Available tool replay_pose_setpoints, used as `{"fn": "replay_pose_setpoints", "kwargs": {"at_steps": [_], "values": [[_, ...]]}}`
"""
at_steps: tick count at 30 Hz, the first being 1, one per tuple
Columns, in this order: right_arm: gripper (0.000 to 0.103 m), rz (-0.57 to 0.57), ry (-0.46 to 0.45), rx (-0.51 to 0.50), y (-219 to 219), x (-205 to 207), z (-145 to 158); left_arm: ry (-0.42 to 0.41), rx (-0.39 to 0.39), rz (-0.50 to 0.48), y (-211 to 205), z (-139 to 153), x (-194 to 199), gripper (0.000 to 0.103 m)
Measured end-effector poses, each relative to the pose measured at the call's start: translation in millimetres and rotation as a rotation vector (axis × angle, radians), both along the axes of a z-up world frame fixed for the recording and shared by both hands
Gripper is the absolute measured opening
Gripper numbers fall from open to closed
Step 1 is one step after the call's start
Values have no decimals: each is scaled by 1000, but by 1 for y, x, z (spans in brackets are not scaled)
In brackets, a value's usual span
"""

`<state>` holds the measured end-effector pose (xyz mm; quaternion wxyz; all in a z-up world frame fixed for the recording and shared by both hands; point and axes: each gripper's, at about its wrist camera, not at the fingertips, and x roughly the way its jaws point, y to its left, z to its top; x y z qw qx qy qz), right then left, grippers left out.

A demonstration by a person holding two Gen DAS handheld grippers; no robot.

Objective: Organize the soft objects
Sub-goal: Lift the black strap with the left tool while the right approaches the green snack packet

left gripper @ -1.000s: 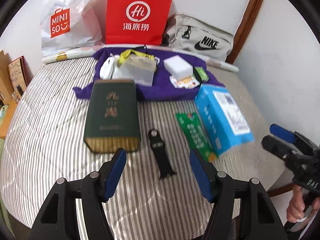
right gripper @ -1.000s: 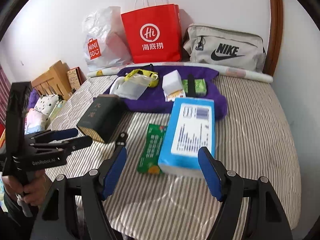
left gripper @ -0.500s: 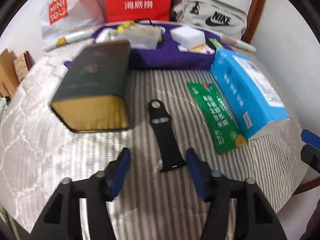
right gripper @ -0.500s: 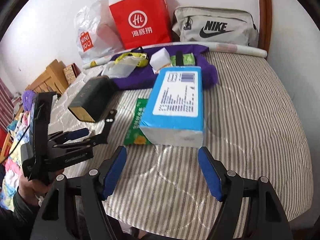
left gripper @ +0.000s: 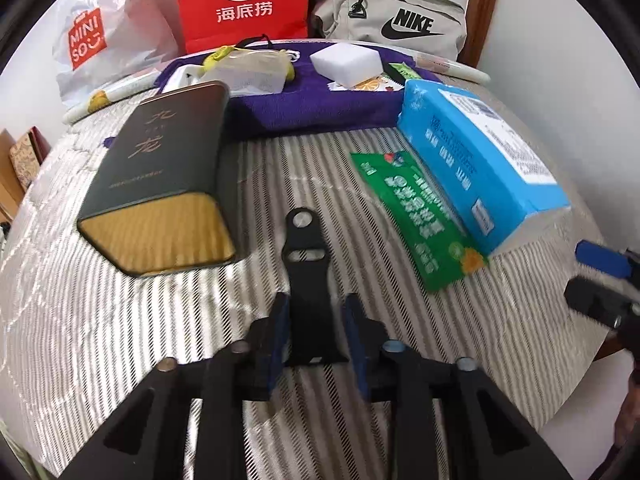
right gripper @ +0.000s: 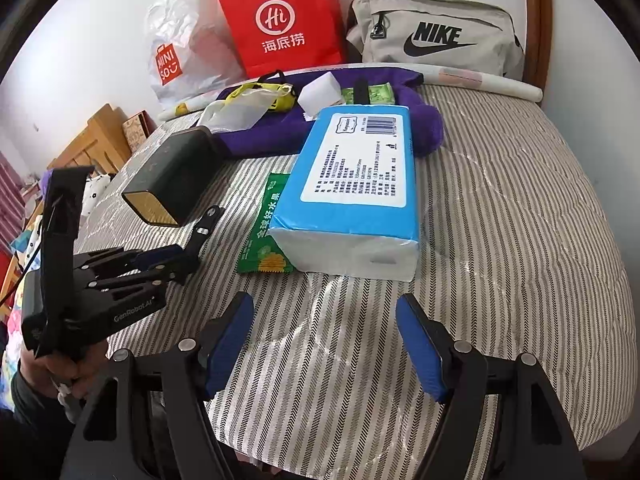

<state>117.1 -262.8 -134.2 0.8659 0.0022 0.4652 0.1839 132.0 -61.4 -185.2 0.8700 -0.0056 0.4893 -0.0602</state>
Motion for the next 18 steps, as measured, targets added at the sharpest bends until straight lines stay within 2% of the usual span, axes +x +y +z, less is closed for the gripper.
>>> {"fn": "replay_pose_setpoints", "kwargs": {"at_steps": [1, 4, 6, 7, 12, 14, 18], "values": [[73, 2, 1, 0, 0, 0, 0, -1, -4, -6, -2, -1, 2, 41], [73, 7, 1, 1, 2, 0, -1, -31, 59, -4, -12, -3, 3, 40], [73, 23, -4, 6, 4, -2, -1, -45, 54, -1, -11, -2, 1, 21], [73, 30, -11, 11, 6, -3, -1, -39, 42, -4, -9, -2, 1, 20], [71, 70, -17, 44, 25, -7, -5, 3, -13, -17, 8, 0, -10, 20], [65, 90, -23, 43, 37, -8, -7, 8, 0, -19, 16, 0, -22, 20], [64, 149, -68, -22, 72, -8, -8, 6, 19, 11, 37, 2, -39, 20]]}}
